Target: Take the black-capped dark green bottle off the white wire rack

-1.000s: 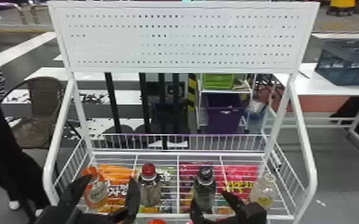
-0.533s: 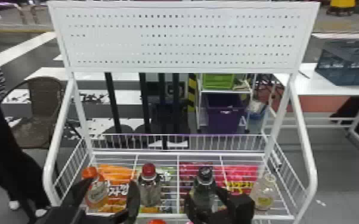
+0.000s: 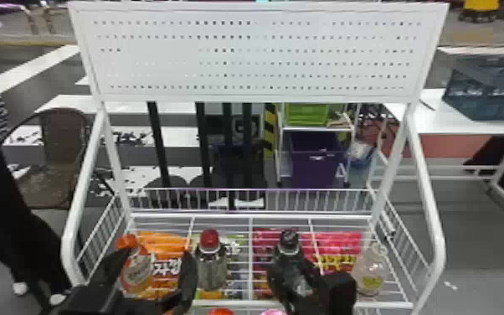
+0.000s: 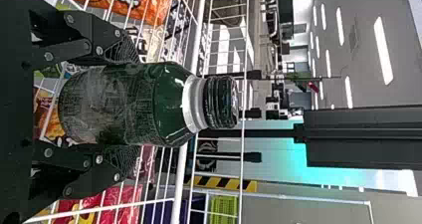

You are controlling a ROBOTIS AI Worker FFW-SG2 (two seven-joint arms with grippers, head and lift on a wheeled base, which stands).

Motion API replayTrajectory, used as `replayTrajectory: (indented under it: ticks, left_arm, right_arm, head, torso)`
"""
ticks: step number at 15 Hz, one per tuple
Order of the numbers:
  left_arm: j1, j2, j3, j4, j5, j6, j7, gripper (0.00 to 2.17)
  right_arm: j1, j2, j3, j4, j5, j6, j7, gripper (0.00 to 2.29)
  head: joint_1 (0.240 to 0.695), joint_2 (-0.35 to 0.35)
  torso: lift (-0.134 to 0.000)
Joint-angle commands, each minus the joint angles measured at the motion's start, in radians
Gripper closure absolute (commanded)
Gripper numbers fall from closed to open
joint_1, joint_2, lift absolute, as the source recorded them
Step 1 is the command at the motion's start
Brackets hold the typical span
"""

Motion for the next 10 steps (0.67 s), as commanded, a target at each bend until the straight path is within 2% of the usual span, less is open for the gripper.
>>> replayTrajectory:
  ticks: [1,3,7,10]
  left_arm:
    - [0.000,0.000,0.002,0.001,0.001,0.000,0.000,0.14]
    - [-0.002,0.000,0.005,0.001,0.001,0.000,0.000,0.14]
    - [0.000,0.002,0.008,-0.005,-0.001,0.000,0.000,0.14]
    - [0.000,0.000,0.005,-0.008,0.001,0.000,-0.002,0.14]
  right_arm:
    - [0.022,-0.002,0.000,-0.052,-0.003,0.017,-0.004,1.87]
    - [0.056,-0.006,-0.002,-0.133,-0.005,0.057,-0.018,1.87]
    - [0.170,-0.060,-0.011,-0.393,-0.006,0.189,-0.053,1.87]
    - [0.262,-0.078,-0.045,-0.544,-0.009,0.232,-0.056,1.87]
  head:
    - [0.499,0.000]
    - [0.499,0.000]
    - [0.499,0.000]
    - [0.499,0.000]
  torso:
    - [0.000]
    - [0.000]
    - [0.000]
    - [0.000]
